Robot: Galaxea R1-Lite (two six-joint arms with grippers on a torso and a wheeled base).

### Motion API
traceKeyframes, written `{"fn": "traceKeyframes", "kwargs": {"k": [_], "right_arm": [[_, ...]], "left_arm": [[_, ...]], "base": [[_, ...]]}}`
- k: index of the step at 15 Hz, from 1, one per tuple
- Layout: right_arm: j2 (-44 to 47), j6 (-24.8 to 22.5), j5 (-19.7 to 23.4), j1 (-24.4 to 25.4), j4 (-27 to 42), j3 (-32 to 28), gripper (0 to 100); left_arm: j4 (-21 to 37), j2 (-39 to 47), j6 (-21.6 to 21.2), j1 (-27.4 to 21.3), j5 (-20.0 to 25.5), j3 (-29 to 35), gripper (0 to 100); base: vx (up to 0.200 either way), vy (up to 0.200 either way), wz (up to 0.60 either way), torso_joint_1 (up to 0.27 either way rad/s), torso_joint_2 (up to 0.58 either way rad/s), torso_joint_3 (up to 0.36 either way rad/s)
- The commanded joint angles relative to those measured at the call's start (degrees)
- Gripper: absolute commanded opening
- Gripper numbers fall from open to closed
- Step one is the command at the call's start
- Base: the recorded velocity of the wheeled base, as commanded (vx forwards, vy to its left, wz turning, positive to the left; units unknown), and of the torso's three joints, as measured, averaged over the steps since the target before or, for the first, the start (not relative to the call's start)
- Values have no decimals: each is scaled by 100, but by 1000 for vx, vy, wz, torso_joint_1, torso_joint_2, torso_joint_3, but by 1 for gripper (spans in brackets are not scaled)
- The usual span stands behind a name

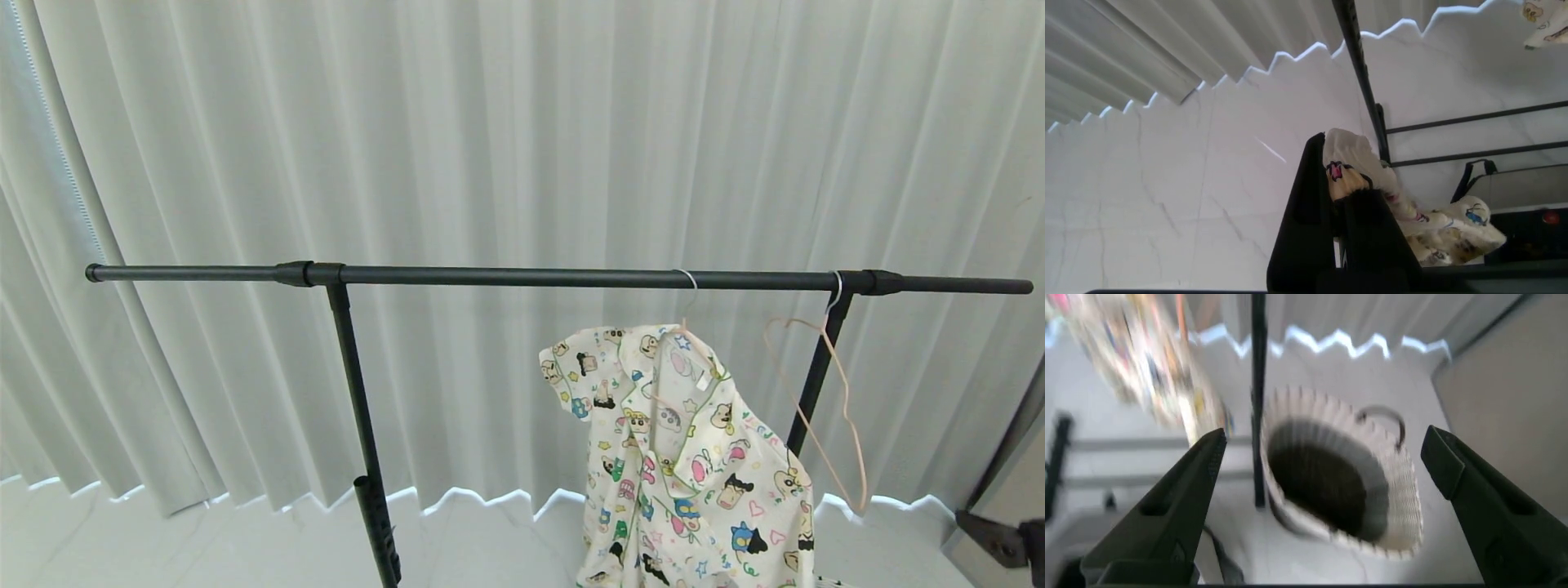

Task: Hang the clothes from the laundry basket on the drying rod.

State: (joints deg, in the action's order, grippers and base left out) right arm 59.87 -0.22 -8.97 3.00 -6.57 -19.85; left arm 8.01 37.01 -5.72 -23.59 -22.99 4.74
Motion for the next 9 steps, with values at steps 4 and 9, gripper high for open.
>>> {"fn": "traceKeyframes", "kwargs": {"k": [4,9], "right_arm": [[2451,637,10,166,-389,-1970,100],[3593,1024,10,394,-389,-2454,100]], "left_arm": [[-1,-45,0,3,-4,0,0],[-1,-98,36,3,-4,0,0]], "base": [[0,0,0,0,0,0],[0,0,0,0,0,0]]}}
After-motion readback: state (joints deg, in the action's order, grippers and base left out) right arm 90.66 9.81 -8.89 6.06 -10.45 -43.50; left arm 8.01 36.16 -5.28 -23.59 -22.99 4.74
